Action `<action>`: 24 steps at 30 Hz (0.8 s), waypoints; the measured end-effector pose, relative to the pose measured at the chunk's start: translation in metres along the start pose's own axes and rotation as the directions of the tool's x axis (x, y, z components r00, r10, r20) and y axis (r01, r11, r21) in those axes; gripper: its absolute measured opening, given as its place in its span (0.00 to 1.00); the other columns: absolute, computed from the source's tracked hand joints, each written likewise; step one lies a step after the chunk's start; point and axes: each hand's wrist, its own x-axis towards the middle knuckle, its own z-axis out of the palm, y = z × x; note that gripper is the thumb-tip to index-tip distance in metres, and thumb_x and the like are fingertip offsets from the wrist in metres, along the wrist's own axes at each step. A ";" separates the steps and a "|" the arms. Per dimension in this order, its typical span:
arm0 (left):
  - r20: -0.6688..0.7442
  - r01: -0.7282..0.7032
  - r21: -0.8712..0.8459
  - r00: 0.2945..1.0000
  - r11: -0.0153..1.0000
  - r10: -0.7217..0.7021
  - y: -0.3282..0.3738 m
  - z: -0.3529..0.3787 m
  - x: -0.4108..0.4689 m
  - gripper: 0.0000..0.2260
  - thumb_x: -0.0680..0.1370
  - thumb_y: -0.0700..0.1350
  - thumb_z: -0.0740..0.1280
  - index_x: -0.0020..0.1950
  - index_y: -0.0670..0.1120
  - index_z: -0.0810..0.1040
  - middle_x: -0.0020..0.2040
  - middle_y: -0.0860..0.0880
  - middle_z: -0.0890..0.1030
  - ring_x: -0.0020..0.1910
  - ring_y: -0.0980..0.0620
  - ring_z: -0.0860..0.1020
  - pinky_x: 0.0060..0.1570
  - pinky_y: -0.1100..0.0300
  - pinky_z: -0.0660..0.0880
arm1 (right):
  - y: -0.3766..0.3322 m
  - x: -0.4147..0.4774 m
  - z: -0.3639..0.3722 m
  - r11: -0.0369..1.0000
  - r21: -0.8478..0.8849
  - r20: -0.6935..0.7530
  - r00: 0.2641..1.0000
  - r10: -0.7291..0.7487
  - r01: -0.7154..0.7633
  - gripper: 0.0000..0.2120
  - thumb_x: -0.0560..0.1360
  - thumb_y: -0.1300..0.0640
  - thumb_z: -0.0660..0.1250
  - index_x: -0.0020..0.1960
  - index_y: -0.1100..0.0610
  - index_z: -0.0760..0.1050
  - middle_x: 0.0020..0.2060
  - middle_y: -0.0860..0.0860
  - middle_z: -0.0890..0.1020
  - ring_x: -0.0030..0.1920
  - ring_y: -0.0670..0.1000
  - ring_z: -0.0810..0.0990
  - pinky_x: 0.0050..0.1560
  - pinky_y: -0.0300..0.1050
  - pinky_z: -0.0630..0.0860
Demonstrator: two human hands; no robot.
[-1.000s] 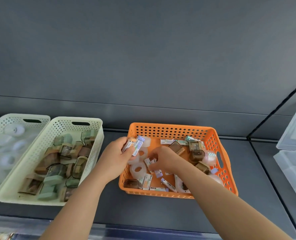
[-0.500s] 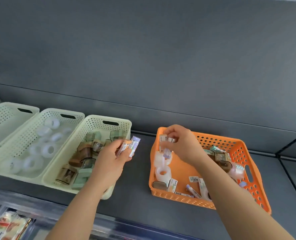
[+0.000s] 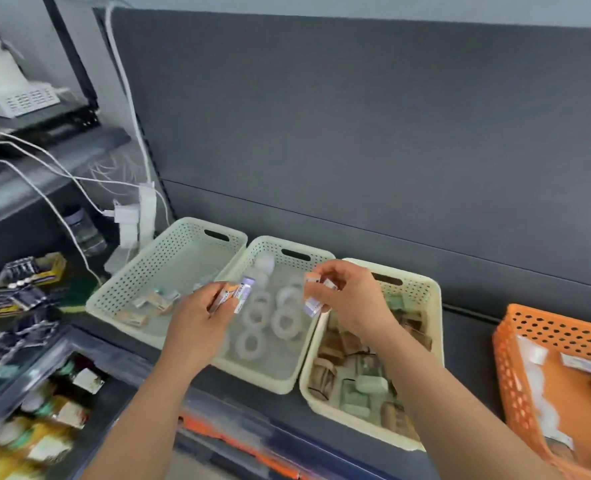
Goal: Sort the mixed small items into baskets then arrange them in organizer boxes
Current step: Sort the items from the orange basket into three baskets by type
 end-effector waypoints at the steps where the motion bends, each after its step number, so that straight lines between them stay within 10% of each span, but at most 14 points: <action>1: -0.010 0.013 0.029 1.000 0.999 -0.013 -0.012 -0.016 0.009 0.04 0.77 0.45 0.66 0.48 0.51 0.80 0.35 0.52 0.79 0.35 0.50 0.76 0.36 0.55 0.70 | -0.004 0.008 0.020 1.000 0.018 0.008 1.000 0.003 -0.003 0.05 0.71 0.66 0.71 0.43 0.58 0.79 0.32 0.49 0.79 0.29 0.45 0.77 0.34 0.40 0.79; 9: 0.071 0.156 0.207 0.982 0.966 -0.174 -0.099 -0.096 0.082 0.03 0.77 0.42 0.66 0.46 0.48 0.79 0.38 0.51 0.79 0.37 0.51 0.77 0.34 0.59 0.69 | -0.013 0.075 0.151 1.000 -0.016 0.075 0.997 -0.003 0.005 0.05 0.71 0.62 0.72 0.40 0.53 0.80 0.34 0.48 0.80 0.34 0.48 0.75 0.40 0.49 0.79; 14: 0.149 0.132 0.363 0.969 0.922 -0.197 -0.125 -0.096 0.107 0.04 0.77 0.45 0.66 0.44 0.46 0.77 0.40 0.49 0.79 0.39 0.49 0.76 0.39 0.57 0.71 | -0.008 0.108 0.195 0.953 -0.292 0.180 0.983 -0.024 0.076 0.02 0.72 0.59 0.71 0.44 0.56 0.80 0.36 0.46 0.79 0.29 0.37 0.71 0.31 0.29 0.66; 20: 0.128 0.087 0.463 0.978 0.882 -0.164 -0.130 -0.095 0.111 0.15 0.81 0.45 0.59 0.67 0.46 0.72 0.58 0.47 0.78 0.54 0.49 0.76 0.54 0.55 0.72 | -0.006 0.117 0.200 0.770 -0.613 0.282 0.959 0.005 0.177 0.17 0.77 0.57 0.65 0.64 0.57 0.74 0.63 0.51 0.75 0.61 0.50 0.74 0.62 0.42 0.68; 24: 0.098 -0.116 0.539 0.992 0.834 0.075 -0.109 -0.088 0.103 0.14 0.80 0.46 0.61 0.63 0.43 0.75 0.56 0.46 0.79 0.54 0.47 0.76 0.51 0.54 0.74 | -0.011 0.095 0.168 0.711 -0.682 0.207 0.978 -0.034 0.169 0.18 0.79 0.54 0.62 0.68 0.54 0.70 0.68 0.48 0.72 0.64 0.50 0.73 0.61 0.42 0.69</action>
